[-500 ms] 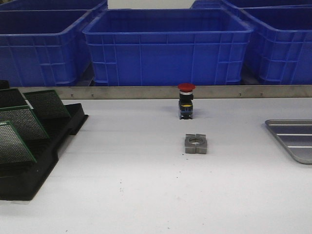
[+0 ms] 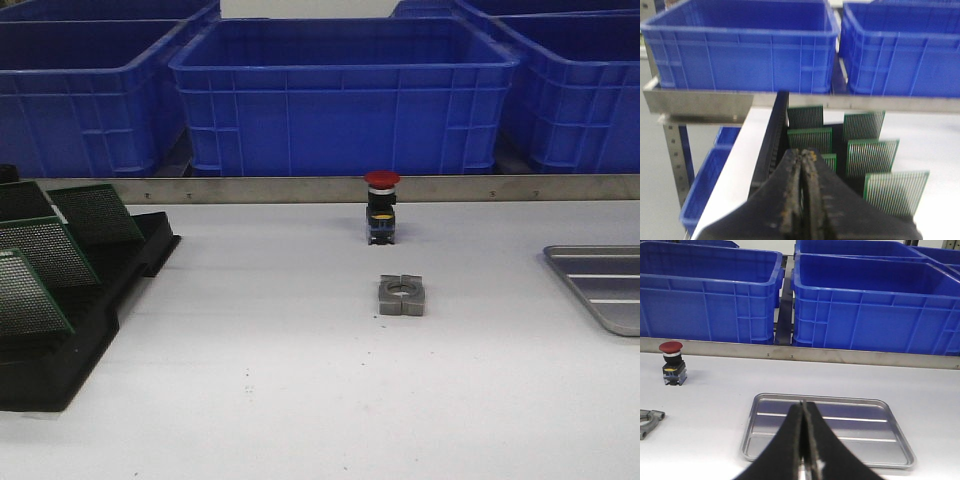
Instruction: Place circuit board on tray
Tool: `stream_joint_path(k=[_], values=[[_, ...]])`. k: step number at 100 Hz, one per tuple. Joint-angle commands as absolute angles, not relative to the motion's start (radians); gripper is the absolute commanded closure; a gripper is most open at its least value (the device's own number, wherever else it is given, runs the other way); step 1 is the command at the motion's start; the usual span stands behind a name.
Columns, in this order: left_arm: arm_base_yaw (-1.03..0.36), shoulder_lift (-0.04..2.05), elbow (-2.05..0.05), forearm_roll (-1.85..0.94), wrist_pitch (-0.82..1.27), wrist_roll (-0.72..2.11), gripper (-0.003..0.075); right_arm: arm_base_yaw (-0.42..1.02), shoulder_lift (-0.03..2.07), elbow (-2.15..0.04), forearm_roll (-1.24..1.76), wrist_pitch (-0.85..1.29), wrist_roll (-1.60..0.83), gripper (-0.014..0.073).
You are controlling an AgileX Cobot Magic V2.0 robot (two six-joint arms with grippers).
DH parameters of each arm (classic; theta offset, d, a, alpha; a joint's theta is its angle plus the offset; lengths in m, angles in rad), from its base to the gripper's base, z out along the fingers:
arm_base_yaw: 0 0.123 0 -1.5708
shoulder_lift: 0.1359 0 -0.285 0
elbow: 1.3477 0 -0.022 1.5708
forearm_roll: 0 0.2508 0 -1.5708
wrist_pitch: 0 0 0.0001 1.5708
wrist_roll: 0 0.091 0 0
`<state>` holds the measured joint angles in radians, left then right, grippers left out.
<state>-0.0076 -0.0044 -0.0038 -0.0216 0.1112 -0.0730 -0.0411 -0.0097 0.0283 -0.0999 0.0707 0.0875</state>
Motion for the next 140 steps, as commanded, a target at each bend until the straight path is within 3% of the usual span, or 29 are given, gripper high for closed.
stream_joint_path(k=[1,21,42,81,93,112,140], values=[[-0.004,-0.038,0.025,-0.029,-0.03,-0.081,0.0737,-0.049,-0.03,0.029,-0.106,-0.01,0.082,0.0653],[-0.004,-0.038,-0.045,-0.05,0.01,-0.081,0.0738,-0.049,-0.03,0.029,-0.106,-0.01,0.082,0.0653],[-0.004,0.005,-0.23,-0.037,0.265,-0.081,0.0738,-0.049,-0.03,0.029,-0.106,-0.01,0.082,0.0653],[-0.004,0.369,-0.515,-0.041,0.573,-0.065,0.0727,-0.049,-0.03,0.029,-0.106,-0.01,0.082,0.0653],[-0.004,0.486,-0.566,-0.107,0.588,0.066,0.0616,-0.049,-0.03,0.029,-0.106,-0.01,0.082,0.0653],[-0.004,0.639,-0.621,-0.324,0.598,0.427,0.0348,-0.049,-0.03,0.029,-0.106,-0.01,0.082,0.0653],[-0.004,0.84,-0.717,-0.543,0.726,1.039,0.033,-0.049,-0.03,0.029,-0.106,-0.01,0.082,0.0653]])
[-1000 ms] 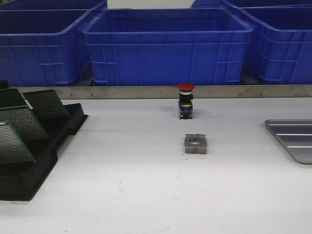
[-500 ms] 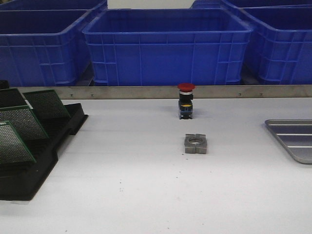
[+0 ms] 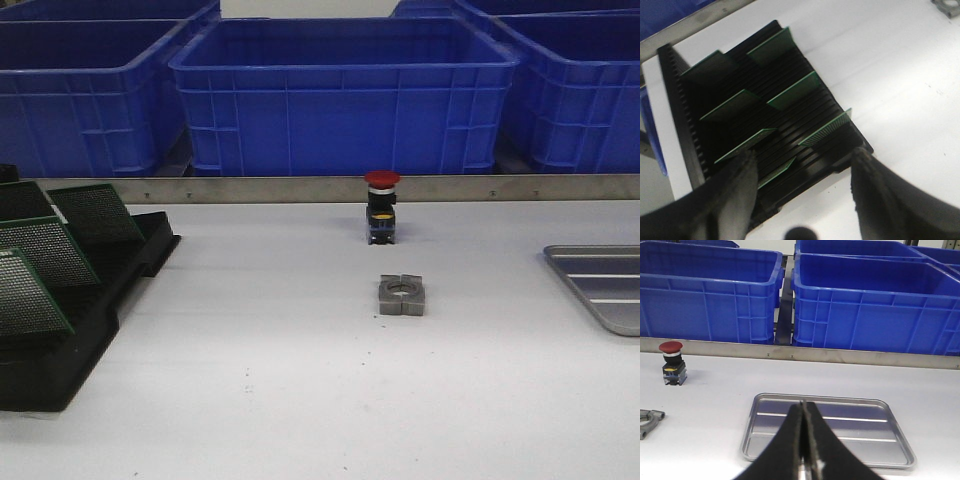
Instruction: Place circuit board on tray
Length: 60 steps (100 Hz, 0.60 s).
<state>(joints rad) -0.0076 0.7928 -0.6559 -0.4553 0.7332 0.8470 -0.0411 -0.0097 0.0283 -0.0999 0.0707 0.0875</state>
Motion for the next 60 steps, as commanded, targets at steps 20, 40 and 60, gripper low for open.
stream_joint_path(k=[20,40,60], values=[[-0.028,0.972,-0.784,-0.556,0.797,1.388,0.0331,-0.049,-0.03,0.029,-0.106,-0.01,0.082,0.0653],[-0.094,1.101,-0.845,-0.426,0.801,1.461,0.0331,-0.049,-0.03,0.029,-0.106,-0.01,0.082,0.0653],[-0.138,1.231,-0.869,-0.374,0.778,1.463,0.0331,-0.049,-0.03,0.029,-0.106,-0.01,0.082,0.0653]])
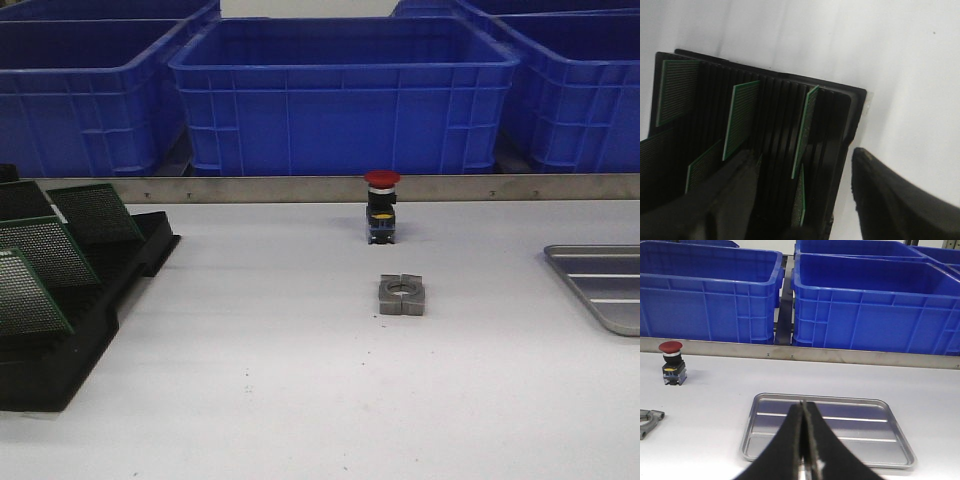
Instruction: Place circuit board on tray
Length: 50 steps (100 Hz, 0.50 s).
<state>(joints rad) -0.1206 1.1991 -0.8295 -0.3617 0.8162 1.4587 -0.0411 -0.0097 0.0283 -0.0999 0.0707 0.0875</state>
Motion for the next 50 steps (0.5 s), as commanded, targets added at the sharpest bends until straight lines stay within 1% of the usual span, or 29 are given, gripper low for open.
stream_joint_path(k=[1,26,33,42,47,50], values=[[-0.139,1.235,-0.87,-0.374,0.778,1.463,0.0331,-0.049,-0.03,0.029,-0.106,-0.01,0.082,0.0653],[-0.149,1.379,-0.881,-0.382,0.739,1.463,0.0332,-0.049,-0.03,0.029,-0.106,-0.01,0.082,0.0653],[-0.149,1.407,-0.881,-0.382,0.721,1.463,0.0354,-0.049,-0.03,0.029,-0.106,-0.01,0.082,0.0653],[-0.149,1.436,-0.881,-0.382,0.715,1.463,0.0439,-0.049,-0.03,0.029,-0.106,-0.01,0.082,0.0653],[-0.149,1.448,-0.881,-0.382,0.715,1.463,0.0508,-0.049,-0.03,0.029,-0.106,-0.01,0.082,0.0653],[-0.147,1.454,-0.881,-0.382,0.717,1.463,0.0566,-0.049,-0.03,0.029,-0.106,-0.01,0.082,0.0653]])
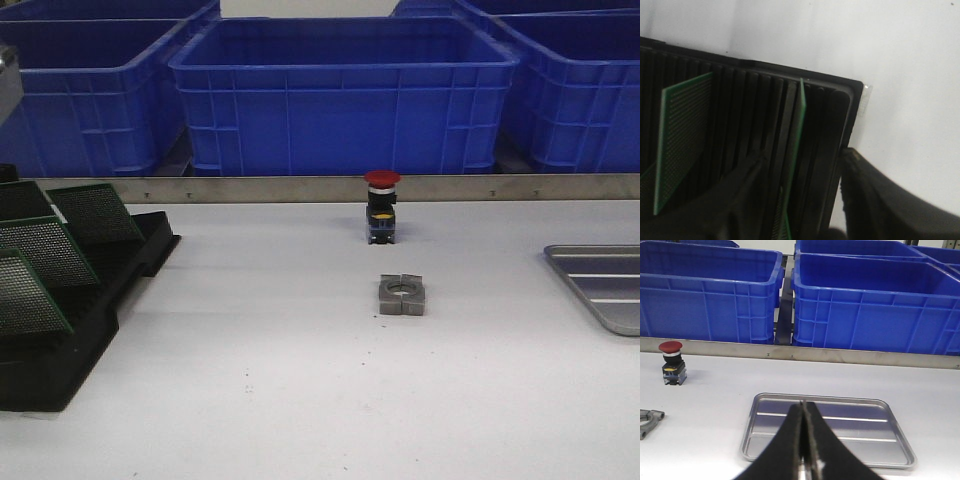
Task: Place circuit board on tray
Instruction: 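Grasp a green circuit board in the black rack with the left gripper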
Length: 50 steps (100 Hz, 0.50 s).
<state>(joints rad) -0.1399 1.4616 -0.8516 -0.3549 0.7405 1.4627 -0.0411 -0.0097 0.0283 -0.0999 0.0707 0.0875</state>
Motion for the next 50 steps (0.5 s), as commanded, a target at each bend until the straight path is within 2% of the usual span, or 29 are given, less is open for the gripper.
stream_joint_path(k=[1,11,32,50], values=[[-0.147,1.454,-0.881,-0.382,0.719,1.463,0.0577,-0.049,-0.03,0.029,-0.106,-0.01,0.082,0.0653],[-0.147,1.456,-0.883,-0.381,0.719,1.463,0.074,-0.049,-0.03,0.029,-0.106,-0.01,0.082,0.0653],[-0.147,1.452,-0.949,-0.376,0.774,1.463,0.0737,-0.049,-0.03,0.029,-0.106,-0.01,0.082,0.0653],[-0.147,1.444,-1.074,-0.42,0.953,1.463,0.0737,-0.049,-0.03,0.029,-0.106,-0.01,0.082,0.0653]])
